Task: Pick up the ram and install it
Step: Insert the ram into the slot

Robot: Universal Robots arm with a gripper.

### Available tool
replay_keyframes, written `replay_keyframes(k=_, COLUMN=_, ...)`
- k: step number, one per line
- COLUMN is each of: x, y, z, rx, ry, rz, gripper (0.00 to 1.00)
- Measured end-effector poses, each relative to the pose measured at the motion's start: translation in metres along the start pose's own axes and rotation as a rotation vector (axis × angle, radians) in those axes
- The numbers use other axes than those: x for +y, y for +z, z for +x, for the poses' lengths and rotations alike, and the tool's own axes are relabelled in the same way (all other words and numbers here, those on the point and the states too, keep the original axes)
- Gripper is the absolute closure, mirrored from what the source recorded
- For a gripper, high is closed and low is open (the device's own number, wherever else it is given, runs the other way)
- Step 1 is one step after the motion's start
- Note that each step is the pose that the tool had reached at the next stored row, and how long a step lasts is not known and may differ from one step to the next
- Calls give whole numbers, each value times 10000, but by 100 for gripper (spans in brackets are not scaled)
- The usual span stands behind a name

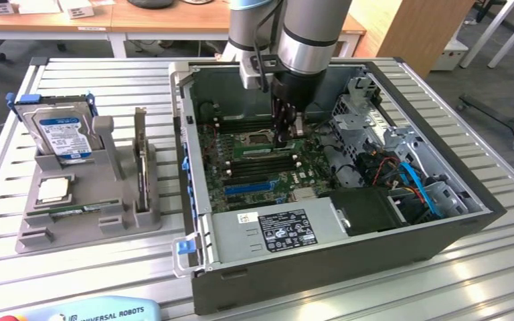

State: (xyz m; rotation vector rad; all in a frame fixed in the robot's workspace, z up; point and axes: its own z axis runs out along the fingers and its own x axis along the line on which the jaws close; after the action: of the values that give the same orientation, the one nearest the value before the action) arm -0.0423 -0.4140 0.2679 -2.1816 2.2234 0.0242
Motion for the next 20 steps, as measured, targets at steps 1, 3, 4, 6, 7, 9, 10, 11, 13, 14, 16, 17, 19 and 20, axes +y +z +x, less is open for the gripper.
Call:
replay_keyframes(k=1, x=0, y=9, z=1, rx=1, ry=0, rz=-1, gripper=88)
replay_keyframes(k=3, x=0, y=26, z=1, rx=1, ry=0, rz=0, gripper=88)
replay_keyframes(k=4, x=1, y=29, z=2, rx=2, ry=0, rz=0, gripper=88)
replay_keyframes(k=6, x=1, y=28, z=2, rx=3, ry=0, rz=-1, gripper=88)
replay_keyframes(k=7, x=1, y=28, z=2, rx=3, ry=1, rz=-1, gripper=88)
replay_keyframes(k=9, x=-1, y=29, z=1, rx=1, ry=1, rz=-1, gripper=88)
replay_keyframes(k=10, x=-8, y=30, z=1, rx=0, ry=2, rz=0, gripper=88)
replay_keyframes(k=11, x=-21, y=31, z=1, rx=-1, ry=1, rz=0, gripper=88)
replay_keyframes(k=13, x=-31, y=30, z=2, rx=1, ry=1, rz=0, gripper=88)
replay_keyframes(k=14, x=-31, y=30, z=1, rx=2, ry=2, rz=0, gripper=88)
replay_keyframes(k=16, x=-32, y=30, z=2, rx=1, ry=2, rz=0, gripper=88)
replay_keyframes(k=17, x=-32, y=30, z=5, rx=0, ry=1, rz=0, gripper=88)
replay_keyframes(k=19, x=-33, y=29, z=19, rx=1, ry=0, rz=-1, gripper=88)
replay_keyframes(k=20, x=-32, y=29, z=26, rx=1, ry=0, rz=0, gripper=88)
